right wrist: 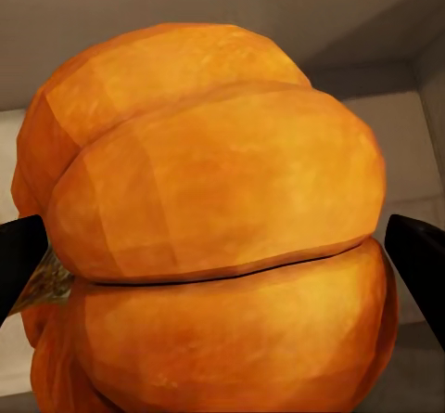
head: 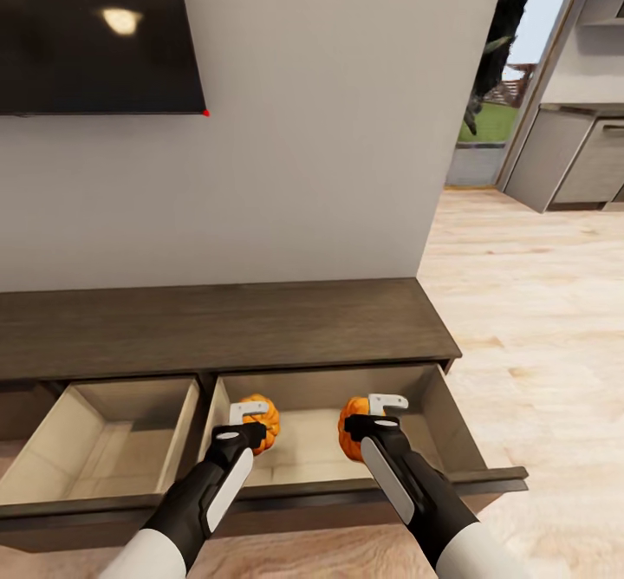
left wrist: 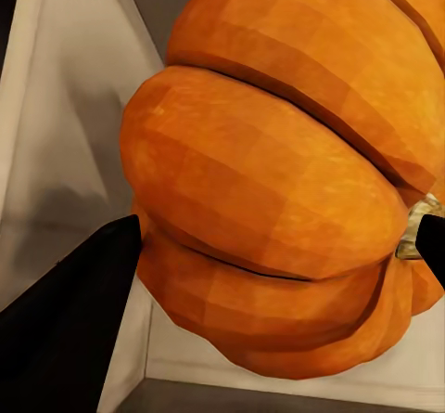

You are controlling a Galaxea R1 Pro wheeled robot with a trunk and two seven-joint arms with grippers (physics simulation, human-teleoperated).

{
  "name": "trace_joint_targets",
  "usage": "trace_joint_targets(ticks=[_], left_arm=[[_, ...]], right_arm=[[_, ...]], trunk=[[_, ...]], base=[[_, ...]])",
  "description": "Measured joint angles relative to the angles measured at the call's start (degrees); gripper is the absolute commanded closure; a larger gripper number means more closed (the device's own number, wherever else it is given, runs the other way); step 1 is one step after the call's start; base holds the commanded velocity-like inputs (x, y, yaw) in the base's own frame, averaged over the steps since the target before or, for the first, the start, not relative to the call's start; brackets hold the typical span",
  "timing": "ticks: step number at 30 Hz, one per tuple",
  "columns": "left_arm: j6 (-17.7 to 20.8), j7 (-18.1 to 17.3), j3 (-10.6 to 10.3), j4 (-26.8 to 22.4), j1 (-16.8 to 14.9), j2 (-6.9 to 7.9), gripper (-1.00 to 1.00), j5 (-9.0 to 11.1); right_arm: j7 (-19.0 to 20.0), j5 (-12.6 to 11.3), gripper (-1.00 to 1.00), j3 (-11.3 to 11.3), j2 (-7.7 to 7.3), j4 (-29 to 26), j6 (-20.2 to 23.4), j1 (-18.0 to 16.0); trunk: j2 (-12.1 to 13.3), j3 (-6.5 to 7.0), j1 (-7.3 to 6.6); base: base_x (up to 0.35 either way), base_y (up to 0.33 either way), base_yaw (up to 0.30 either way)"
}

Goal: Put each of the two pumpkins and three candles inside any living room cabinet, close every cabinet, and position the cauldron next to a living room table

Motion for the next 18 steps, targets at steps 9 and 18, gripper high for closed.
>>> trace_joint_targets(ticks=[9, 18], left_arm=[[0.5, -1.1, 0.0, -0.4, 0.0, 0.00, 1.00, 0.3], [0.5, -0.8, 0.1, -0.7, 0.0, 0.00, 1.00, 0.3]], right_arm=[[0.0, -0.1, 1.00, 0.0, 0.00, -0.1, 0.0, 0.0], [0.0, -0.1, 1.00, 0.0, 0.00, -0.1, 0.0, 0.0]], trunk=[[-3.6, -1.61, 1.98], [-4.8, -2.16, 2.64]], base=[[0.000, 0.000, 0.000], [0.000, 0.000, 0.000]])
